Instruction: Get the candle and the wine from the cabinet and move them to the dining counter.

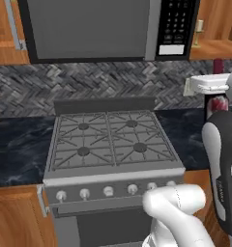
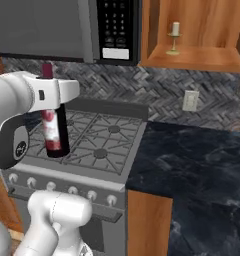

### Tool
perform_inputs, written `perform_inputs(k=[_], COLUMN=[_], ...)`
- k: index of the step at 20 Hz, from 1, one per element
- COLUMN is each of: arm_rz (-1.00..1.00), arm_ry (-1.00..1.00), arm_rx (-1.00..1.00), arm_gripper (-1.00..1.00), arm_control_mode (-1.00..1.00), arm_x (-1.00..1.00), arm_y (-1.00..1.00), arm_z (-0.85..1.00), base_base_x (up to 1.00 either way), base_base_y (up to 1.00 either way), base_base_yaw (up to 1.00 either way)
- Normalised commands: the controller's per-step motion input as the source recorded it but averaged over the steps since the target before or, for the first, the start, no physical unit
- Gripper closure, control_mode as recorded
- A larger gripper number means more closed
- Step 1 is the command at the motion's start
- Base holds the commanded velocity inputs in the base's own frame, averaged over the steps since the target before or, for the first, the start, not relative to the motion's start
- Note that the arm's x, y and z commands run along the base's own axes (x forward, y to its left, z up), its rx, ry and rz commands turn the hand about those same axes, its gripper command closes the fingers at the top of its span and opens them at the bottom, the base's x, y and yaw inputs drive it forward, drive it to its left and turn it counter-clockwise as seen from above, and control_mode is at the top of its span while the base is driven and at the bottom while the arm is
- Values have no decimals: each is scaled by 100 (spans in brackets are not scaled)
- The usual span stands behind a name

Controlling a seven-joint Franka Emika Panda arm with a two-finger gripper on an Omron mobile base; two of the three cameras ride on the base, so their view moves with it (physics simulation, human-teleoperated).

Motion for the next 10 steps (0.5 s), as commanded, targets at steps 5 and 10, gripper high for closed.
perform_inputs(k=[5,10], arm_rz=[0,0], arm_ry=[0,0], arm_rx=[0,0], arm_gripper=[100,100], arm_control_mode=[100,100], arm_x=[0,0], arm_y=[0,0], arm_z=[0,0], base_base_x=[-10,-10], base_base_y=[98,62], base_base_yaw=[59,92])
